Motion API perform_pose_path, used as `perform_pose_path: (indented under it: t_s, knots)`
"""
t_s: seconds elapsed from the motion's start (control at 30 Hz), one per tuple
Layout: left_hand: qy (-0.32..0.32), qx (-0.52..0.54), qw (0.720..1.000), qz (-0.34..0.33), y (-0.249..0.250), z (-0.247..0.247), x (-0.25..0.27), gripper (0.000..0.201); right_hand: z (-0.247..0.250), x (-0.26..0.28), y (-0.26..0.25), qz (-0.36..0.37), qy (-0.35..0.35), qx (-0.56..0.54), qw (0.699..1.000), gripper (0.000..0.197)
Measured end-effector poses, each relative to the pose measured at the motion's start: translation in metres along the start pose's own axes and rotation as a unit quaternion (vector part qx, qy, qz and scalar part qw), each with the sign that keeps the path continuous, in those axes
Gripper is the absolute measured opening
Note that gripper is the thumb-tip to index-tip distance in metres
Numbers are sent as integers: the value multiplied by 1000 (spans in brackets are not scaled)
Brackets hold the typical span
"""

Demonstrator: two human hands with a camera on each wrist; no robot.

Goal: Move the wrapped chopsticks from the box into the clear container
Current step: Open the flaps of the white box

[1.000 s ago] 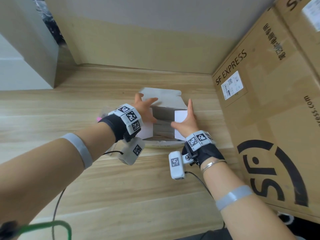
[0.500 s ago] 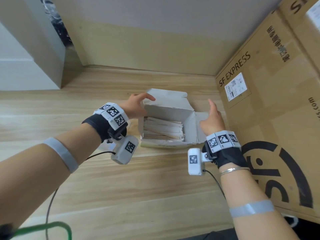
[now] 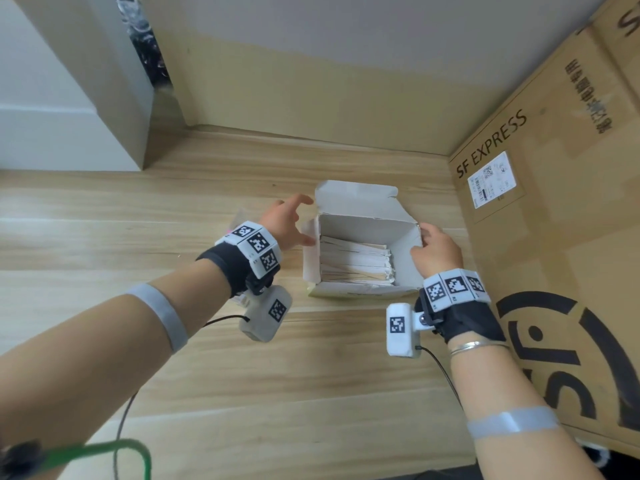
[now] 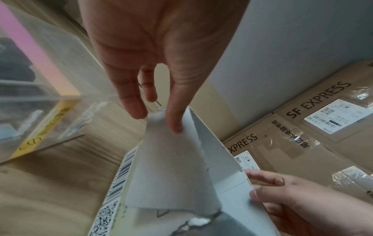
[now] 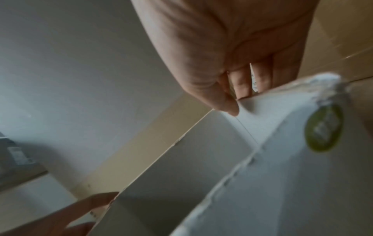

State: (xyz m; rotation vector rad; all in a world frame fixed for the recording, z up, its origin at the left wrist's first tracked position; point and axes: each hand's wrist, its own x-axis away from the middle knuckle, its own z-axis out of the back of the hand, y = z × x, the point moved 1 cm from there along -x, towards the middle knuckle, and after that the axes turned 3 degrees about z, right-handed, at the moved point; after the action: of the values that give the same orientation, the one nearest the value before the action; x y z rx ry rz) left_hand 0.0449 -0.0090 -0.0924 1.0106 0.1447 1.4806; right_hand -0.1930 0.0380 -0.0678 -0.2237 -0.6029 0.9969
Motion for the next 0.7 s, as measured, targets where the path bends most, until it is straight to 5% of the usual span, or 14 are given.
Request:
perform_pose_path:
  t_s: [0.2,0.3,0.43,0.57,0.7]
  knots:
    - [-1,1,1000,0,-7,10,-4,70,-22,29,-49,86,39,16,995,47]
    - [21,-14,1000,15,-14,20,-5,64,-42,44,-83,150,-4,-68,986,32]
    - [73,-41,995,62,-30,30,-7,52,-73,54,-116,140,-96,-150,974,28]
    - [79,-44,987,133,-45,40,-2,50,-100,50,-130,107,-205,-105,967,37]
    - [53,4,987,149,-63,50,-2,50,-114,41,-134,69,-242,-85,964,43]
